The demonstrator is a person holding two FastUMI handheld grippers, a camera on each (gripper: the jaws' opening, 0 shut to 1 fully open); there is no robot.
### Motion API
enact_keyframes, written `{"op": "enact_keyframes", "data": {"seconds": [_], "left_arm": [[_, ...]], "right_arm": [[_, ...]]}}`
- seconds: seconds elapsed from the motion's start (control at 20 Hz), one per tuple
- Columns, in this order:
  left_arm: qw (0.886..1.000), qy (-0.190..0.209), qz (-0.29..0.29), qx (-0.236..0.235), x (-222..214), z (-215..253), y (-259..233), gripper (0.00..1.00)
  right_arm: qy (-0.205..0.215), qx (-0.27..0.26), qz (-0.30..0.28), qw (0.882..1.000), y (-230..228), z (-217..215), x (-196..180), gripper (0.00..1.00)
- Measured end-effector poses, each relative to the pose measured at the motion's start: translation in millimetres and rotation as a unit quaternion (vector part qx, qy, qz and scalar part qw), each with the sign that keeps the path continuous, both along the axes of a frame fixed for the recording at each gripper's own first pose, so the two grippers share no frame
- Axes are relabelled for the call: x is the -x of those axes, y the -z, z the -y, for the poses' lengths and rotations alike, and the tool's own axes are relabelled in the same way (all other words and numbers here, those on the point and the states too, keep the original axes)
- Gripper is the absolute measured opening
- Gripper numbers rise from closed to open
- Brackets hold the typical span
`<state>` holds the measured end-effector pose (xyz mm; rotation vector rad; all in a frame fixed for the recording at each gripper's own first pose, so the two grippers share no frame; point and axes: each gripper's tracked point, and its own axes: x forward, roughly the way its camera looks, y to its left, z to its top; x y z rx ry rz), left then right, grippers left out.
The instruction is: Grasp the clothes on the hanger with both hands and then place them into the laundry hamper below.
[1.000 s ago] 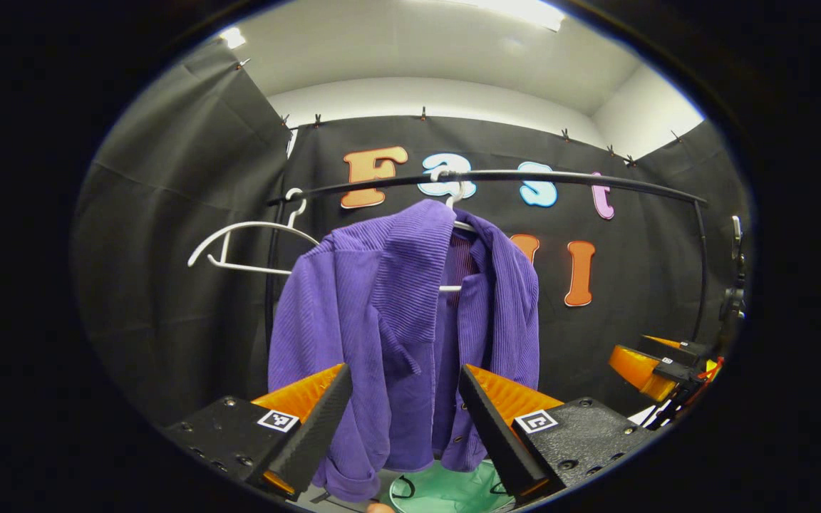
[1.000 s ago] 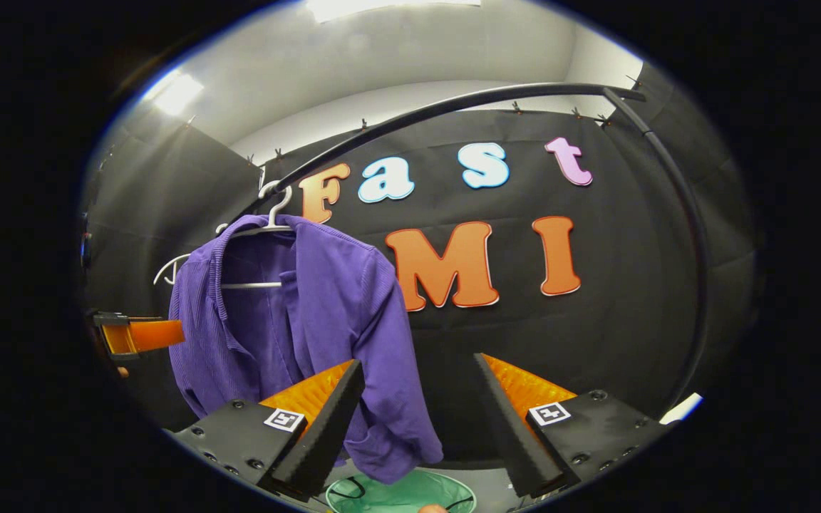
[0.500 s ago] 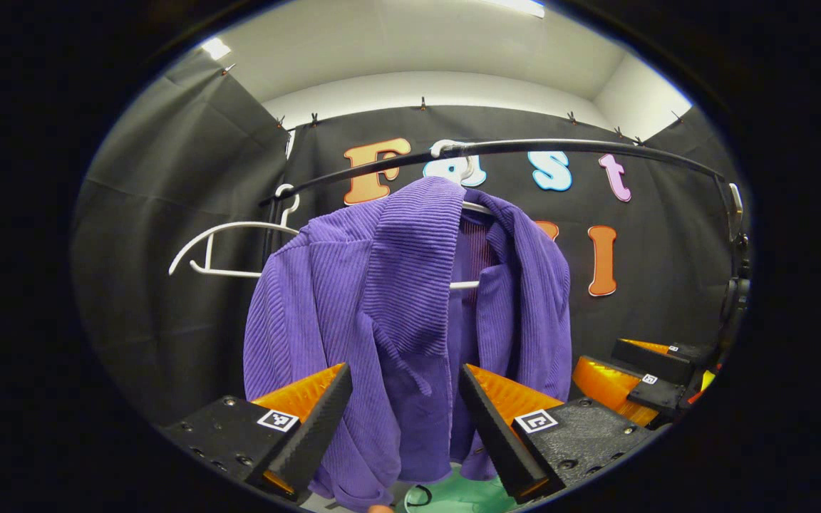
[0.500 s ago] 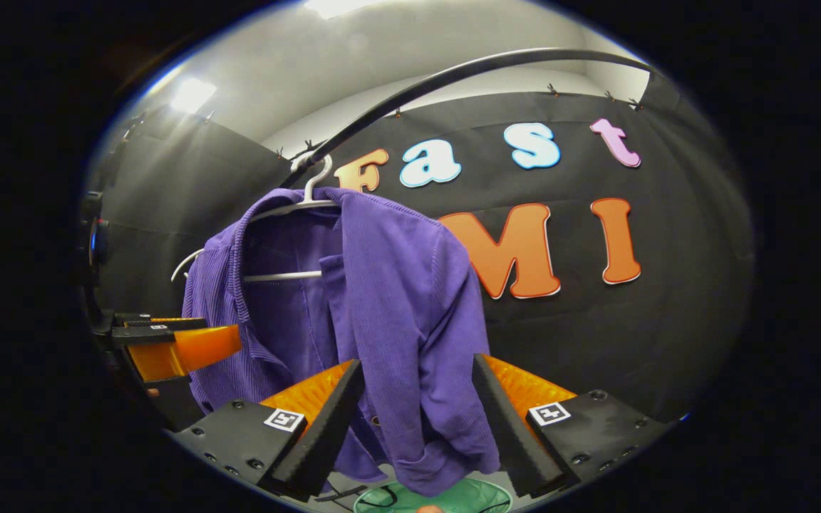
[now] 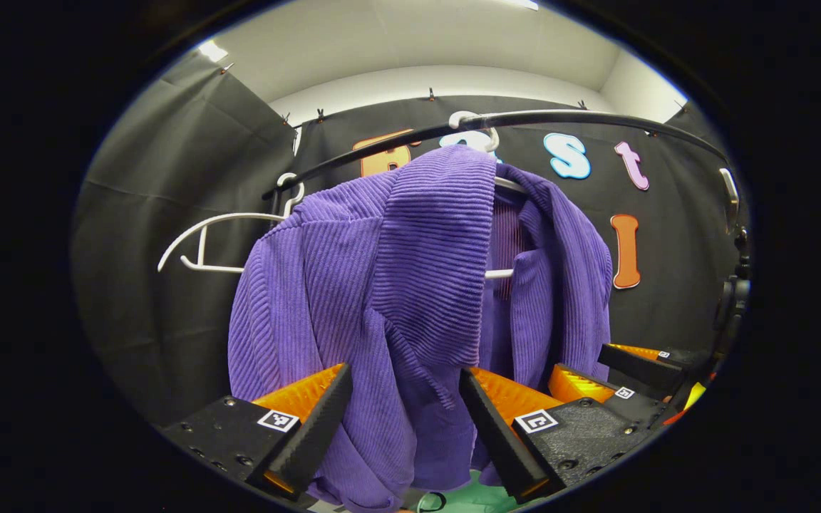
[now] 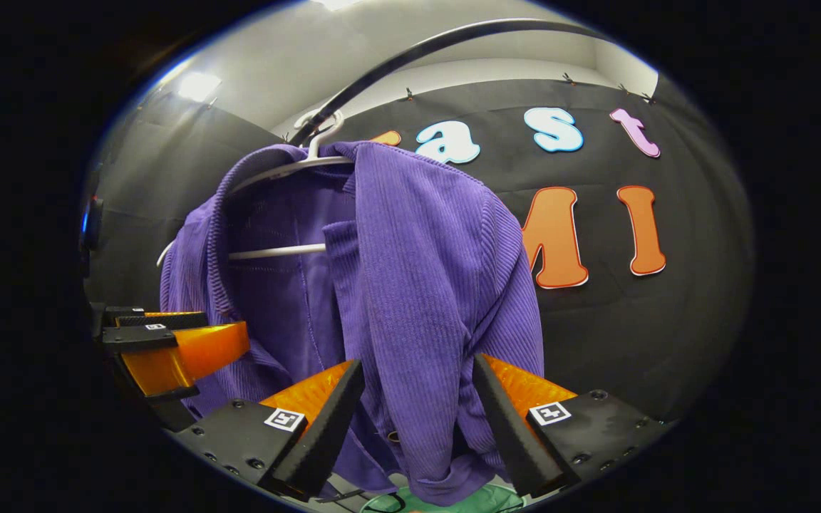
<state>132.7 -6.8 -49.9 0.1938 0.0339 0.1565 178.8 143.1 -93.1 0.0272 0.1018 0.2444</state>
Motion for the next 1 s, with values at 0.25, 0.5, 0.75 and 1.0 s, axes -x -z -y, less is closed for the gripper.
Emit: {"op": "enact_keyframes", "data": {"seconds": [0.25,0.5,0.75,1.0], "left_arm": [[0.999,0.027,-0.018,0.007,-18,3,17,0.42],[0.996,0.077,-0.017,0.043,-11,11,12,0.00],[0.996,0.087,-0.008,0.033,9,8,-4,0.00],[0.994,0.101,0.022,0.045,40,7,-44,0.00]], "right_arm": [[-0.030,-0.015,-0.011,0.999,5,-11,-7,0.58],[-0.043,-0.034,-0.013,0.998,-4,-1,-7,0.08],[-0.055,-0.018,0.003,0.998,-30,16,-1,0.08],[-0.050,-0.035,0.002,0.998,-62,42,-7,0.08]]}}
